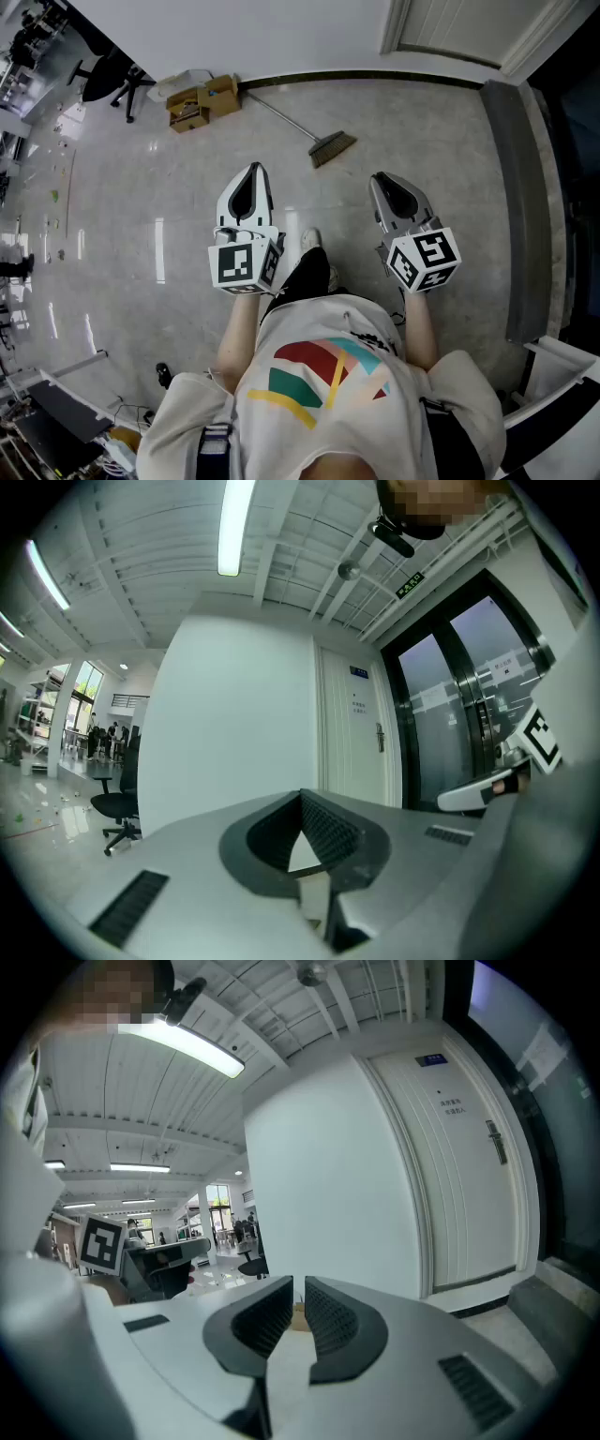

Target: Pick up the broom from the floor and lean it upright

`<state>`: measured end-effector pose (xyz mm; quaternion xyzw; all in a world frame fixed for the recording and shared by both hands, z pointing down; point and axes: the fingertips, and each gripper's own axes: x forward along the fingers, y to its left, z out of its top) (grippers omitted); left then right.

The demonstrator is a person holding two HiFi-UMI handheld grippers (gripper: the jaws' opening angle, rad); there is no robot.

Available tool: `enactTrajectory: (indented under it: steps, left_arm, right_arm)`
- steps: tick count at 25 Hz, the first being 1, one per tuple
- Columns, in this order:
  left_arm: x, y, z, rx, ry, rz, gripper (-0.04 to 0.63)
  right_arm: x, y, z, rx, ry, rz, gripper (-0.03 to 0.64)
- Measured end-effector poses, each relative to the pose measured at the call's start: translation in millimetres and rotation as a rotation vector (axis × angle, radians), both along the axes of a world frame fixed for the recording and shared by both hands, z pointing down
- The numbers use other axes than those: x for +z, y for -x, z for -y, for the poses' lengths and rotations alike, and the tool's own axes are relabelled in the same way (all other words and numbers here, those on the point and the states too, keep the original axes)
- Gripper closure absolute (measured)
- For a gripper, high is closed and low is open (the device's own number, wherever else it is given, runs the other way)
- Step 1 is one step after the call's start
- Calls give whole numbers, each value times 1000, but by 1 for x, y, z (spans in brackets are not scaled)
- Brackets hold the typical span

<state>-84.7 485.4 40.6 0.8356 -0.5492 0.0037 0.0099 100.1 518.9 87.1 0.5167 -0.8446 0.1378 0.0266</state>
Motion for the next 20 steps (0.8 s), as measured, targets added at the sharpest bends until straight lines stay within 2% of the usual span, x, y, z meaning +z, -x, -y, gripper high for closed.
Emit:
enactTrajectory:
  steps: [1, 3, 6, 11, 14, 20]
  left_arm:
    - [0, -3, 6, -1, 0, 1, 551]
    - [1, -9, 17, -4, -2, 4, 551]
    - [2, -14, 33, 1, -6, 0, 551]
    - [5, -24, 73, 34, -17, 4, 551]
    - [16, -28, 102, 63, -6, -1, 551]
    - [38, -27, 222, 76, 14, -51, 551]
  right_arm:
    - [-1, -4, 6, -2, -9, 4, 589]
    - [0, -10, 16, 0, -22, -4, 489]
    - [5, -18, 30, 26, -6, -32, 486]
    - [8, -35, 61, 84, 10, 41, 486]
    - [21, -40, 89, 104, 48, 44, 486]
    - [27, -36, 203, 119, 48, 7, 488]
